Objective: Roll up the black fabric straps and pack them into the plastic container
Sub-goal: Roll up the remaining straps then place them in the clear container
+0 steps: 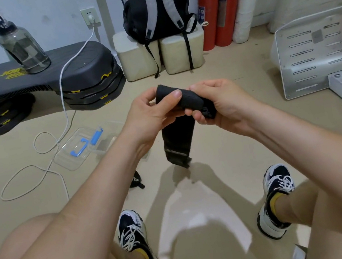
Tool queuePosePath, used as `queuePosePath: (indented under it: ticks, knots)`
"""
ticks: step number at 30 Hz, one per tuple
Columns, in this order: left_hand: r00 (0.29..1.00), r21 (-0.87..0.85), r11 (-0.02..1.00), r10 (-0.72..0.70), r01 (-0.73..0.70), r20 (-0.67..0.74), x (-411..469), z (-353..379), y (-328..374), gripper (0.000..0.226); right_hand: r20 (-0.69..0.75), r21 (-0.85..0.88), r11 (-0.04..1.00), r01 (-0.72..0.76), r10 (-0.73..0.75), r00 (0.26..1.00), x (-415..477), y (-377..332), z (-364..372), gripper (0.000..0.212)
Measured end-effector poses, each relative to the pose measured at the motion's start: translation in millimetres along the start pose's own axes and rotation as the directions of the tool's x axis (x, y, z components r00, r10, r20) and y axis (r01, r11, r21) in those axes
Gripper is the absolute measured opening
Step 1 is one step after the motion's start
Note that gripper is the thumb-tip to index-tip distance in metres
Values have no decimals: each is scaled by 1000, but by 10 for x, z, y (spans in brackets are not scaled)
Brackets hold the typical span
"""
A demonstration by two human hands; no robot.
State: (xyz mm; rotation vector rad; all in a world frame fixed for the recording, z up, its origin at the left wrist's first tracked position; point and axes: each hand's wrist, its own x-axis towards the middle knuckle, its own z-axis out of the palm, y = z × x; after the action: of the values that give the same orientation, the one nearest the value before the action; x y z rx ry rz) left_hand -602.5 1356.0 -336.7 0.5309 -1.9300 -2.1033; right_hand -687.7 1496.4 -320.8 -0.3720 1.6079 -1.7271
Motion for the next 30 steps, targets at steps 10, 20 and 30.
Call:
queuePosePath:
  ticks: [10,20,30]
  knots:
    - [983,-2,1000,27,-27,179,4,-125,70,29,6,59,997,-46,46,999,7,-28,-2,17]
    - [999,-13,999,37,-37,-35,-6,54,-3,28,10,-170,980,107,-106,994,38,47,-55,23]
    - [989,-19,996,-85,83,-125,-2,178,-1,15,-114,-154,973,170,-188,975,89,38,19,16]
